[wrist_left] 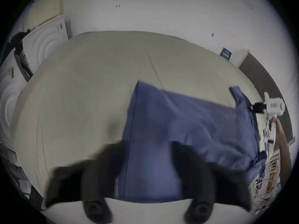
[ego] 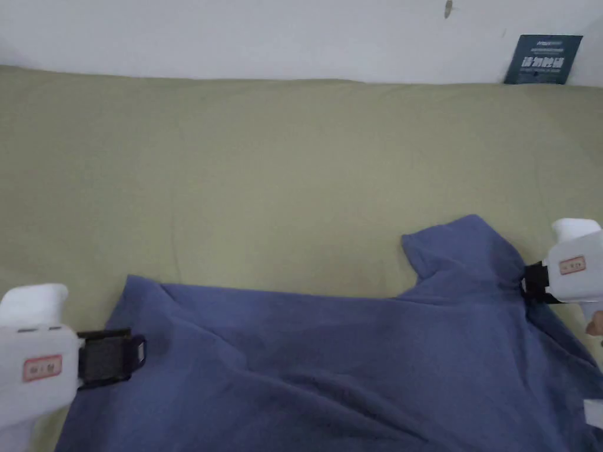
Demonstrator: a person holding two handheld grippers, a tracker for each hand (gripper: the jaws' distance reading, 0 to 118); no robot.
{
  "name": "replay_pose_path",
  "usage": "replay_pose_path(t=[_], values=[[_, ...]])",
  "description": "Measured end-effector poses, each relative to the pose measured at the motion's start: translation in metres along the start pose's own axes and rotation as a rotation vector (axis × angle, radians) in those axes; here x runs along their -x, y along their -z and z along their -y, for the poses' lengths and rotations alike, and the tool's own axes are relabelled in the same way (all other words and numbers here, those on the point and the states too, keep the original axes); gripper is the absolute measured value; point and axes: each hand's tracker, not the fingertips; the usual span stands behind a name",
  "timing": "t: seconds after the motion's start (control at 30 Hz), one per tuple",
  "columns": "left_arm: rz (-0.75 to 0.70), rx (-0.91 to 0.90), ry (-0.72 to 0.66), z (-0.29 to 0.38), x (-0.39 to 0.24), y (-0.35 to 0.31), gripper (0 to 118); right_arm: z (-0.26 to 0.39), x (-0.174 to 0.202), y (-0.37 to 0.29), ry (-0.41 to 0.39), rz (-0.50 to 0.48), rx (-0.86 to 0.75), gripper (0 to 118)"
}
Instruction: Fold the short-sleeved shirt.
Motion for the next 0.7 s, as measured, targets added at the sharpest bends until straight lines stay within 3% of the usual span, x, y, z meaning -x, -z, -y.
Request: replay_pose_path(t=[0.17,0.33,0.4,0.43,0.47,0.53,0.7], values=[[-0.021,0.058,-0.039,-0.072,-0.002,0.051,94,0.003,-0.004,0.003,0.017,-0.005,0.007,0],[-0.052,0.159,-0.038,-0.096,-0.004,0.106,91,0.005,-0.002,0.005,0.039,-0.009,0.013,0],[-0.107,0.175,-0.016,-0.09,-0.008,0.115,77,0.005,0.0,0.005,0.03,-0.005,0.019,0],[-0.084,0.148,-0.012,-0.087,-0.012,0.105,76,0.006,0.002,0.005,0.02,-0.003,0.023,0],[-0.095,0.124,-0.003,-0.087,-0.016,0.096,61,0.005,0.003,0.004,0.016,-0.001,0.024,0],[-0.143,0.115,0.041,-0.086,-0.02,0.088,4,0.004,0.004,-0.001,0.017,-0.003,0.023,0],[-0.059,0.148,0.029,-0.083,-0.017,0.068,4,-0.002,-0.001,-0.036,0.042,-0.018,-0.022,0]])
